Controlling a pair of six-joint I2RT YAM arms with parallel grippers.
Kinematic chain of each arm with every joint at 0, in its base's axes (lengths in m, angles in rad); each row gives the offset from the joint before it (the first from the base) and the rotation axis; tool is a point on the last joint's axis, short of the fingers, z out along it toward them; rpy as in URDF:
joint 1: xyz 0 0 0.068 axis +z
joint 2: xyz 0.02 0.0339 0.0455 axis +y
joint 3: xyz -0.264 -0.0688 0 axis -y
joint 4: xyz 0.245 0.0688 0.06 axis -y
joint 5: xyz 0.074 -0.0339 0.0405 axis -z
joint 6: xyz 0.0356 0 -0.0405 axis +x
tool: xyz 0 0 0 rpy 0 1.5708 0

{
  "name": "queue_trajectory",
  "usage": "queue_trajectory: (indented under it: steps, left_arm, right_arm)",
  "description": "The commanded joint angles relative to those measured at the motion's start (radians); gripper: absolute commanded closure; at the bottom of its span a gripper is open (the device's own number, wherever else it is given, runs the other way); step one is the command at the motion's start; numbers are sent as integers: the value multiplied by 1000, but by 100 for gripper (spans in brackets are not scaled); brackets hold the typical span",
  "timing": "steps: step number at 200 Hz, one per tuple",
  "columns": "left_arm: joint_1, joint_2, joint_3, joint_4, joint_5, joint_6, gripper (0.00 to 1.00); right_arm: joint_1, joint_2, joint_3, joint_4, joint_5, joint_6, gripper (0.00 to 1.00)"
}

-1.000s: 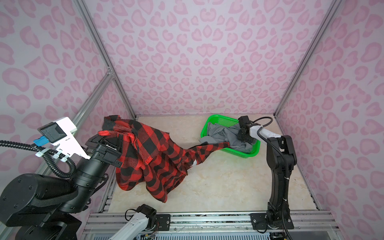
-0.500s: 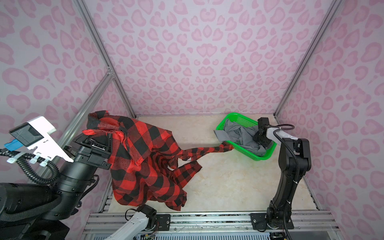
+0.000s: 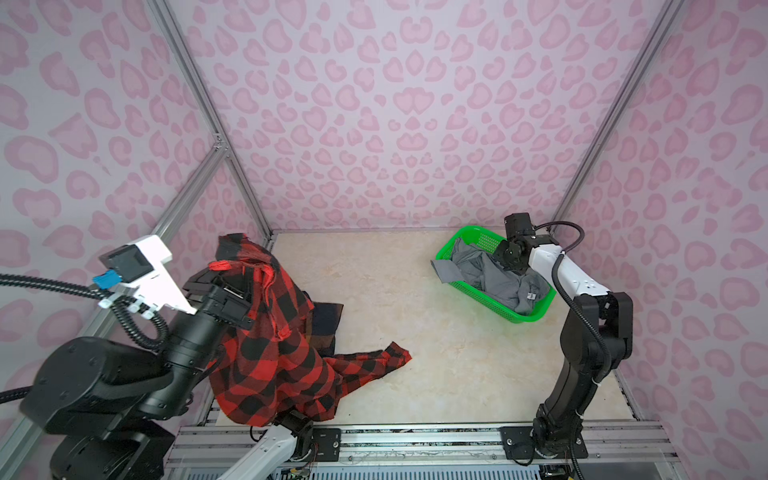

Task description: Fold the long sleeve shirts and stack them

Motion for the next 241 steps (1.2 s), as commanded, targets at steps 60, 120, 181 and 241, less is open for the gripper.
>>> queue_trajectory:
  steps: [60, 120, 181, 241]
  left_arm:
    - [0, -134, -374, 63, -5, -22, 97]
    - [-1, -164, -478, 65, 8, -44, 97]
    - [0, -157, -512, 71, 20, -52, 97]
    - [0, -147, -533, 80, 12, -39, 97]
  right_arm:
    - [333, -96, -67, -35, 11, -356, 39]
    - [382, -20, -134, -40, 173, -403, 40]
    - [366, 122, -33, -13, 279, -398, 46]
    - [282, 292, 161, -48, 300, -409, 54]
